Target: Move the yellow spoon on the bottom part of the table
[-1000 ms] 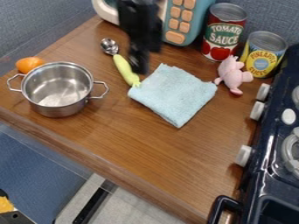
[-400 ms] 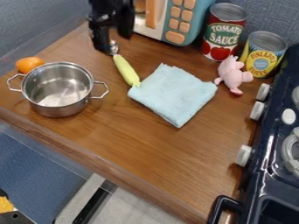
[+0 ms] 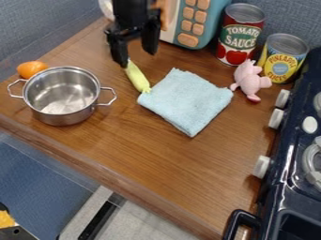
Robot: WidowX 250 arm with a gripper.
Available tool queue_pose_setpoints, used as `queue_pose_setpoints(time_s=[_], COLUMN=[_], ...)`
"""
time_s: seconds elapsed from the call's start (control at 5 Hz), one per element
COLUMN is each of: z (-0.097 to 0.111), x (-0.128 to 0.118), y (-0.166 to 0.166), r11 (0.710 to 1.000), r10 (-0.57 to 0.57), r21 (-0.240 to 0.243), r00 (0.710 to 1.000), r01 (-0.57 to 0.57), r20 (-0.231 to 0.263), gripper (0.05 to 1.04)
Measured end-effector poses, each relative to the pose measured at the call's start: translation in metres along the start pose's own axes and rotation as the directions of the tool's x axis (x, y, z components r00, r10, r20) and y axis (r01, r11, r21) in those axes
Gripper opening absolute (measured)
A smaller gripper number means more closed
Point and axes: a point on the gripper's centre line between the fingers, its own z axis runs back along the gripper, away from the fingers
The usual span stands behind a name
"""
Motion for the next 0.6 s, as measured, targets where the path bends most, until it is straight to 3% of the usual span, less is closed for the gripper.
queue_pose_setpoints(time_s=[0.2, 0.4, 0.6], z=[-0.009, -0.023, -0.025], x=[-0.003, -0.004, 0.002], y=[-0.003, 0.001, -0.003], r11=[0.998, 0.996, 0.999], r10=[-0.058, -0.074, -0.024], r21=[0.011, 0.048, 0.024], r00=[0.998, 0.997, 0.999], r01=[0.058, 0.073, 0.023], r20=[0.022, 0.009, 0.048], gripper=[1.000, 0.955, 0.697])
